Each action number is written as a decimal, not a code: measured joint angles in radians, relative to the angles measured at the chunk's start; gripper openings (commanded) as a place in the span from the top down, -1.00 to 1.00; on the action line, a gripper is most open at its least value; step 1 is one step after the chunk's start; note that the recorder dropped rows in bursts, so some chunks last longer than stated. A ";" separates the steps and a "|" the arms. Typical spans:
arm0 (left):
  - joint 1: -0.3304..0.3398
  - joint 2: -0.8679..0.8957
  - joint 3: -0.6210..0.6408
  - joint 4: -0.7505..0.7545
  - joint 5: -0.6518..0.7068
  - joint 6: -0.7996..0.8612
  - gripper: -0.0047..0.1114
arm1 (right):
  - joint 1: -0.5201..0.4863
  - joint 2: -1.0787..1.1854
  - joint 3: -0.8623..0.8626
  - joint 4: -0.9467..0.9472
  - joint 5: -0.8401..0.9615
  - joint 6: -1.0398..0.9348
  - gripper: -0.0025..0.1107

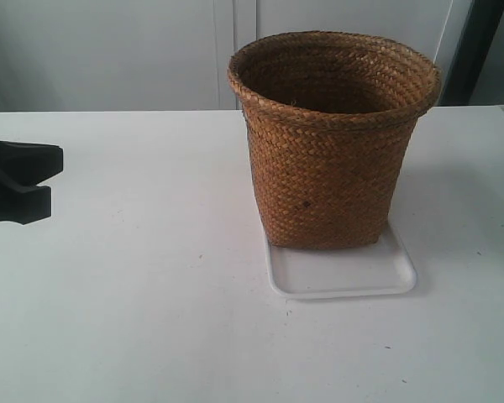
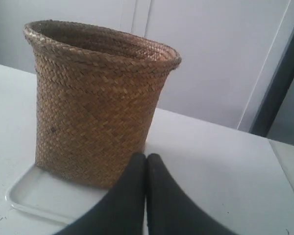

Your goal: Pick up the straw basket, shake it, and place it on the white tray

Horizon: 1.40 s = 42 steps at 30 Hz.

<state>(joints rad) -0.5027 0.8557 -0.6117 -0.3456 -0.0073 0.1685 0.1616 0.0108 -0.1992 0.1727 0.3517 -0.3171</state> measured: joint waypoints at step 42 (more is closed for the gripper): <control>0.000 0.000 0.000 0.000 -0.002 -0.001 0.92 | 0.060 -0.005 0.195 -0.028 -0.181 0.002 0.96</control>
<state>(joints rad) -0.5027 0.8557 -0.6117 -0.3456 -0.0098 0.1679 0.2219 0.0055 -0.0043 0.1443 0.1703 -0.3151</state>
